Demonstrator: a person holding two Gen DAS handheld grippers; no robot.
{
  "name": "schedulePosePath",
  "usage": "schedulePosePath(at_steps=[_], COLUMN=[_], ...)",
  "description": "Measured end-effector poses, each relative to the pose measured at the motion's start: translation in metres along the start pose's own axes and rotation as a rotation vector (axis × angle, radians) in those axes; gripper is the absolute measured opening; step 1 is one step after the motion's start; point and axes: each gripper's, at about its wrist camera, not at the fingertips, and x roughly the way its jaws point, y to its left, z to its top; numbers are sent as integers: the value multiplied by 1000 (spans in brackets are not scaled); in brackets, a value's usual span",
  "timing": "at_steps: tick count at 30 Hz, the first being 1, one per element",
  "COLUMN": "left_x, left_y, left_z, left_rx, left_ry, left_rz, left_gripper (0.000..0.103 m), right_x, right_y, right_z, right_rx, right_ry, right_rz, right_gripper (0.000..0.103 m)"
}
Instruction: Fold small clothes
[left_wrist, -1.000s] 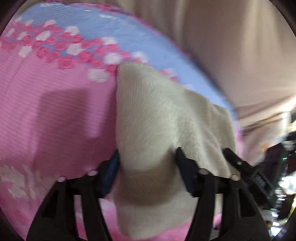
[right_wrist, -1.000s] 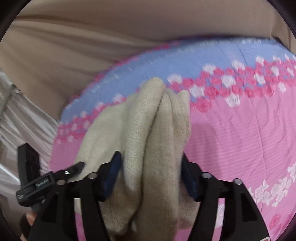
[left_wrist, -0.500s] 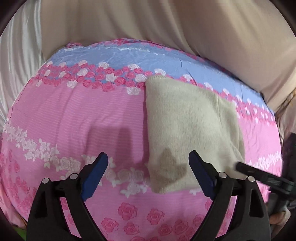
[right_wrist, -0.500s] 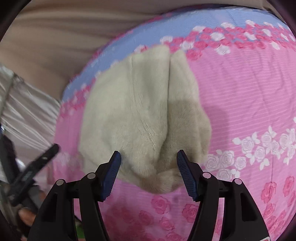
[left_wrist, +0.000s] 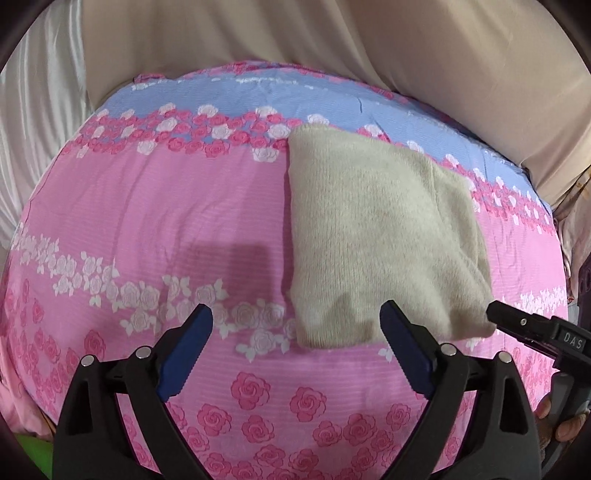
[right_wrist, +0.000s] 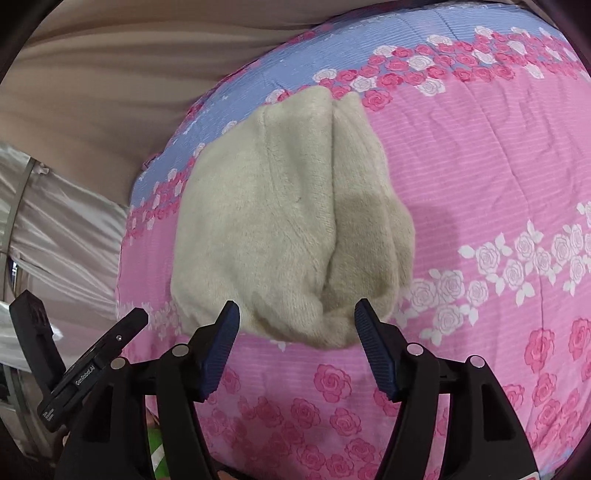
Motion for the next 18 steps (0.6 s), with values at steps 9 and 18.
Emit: schedulePosePath(at_steps=[9,18], left_x=[15,17], left_y=[-11,-24], left_z=[-16,-21], left_rx=[22,50], left_ry=[69,69], left_rz=[0,-11], left_gripper=[91,91], right_x=[27,35], right_y=[13,27], right_z=[-7,6], right_rx=[-204,-255], right_ry=[44,38], right_rz=[-141,-85], right_gripper=[25,56])
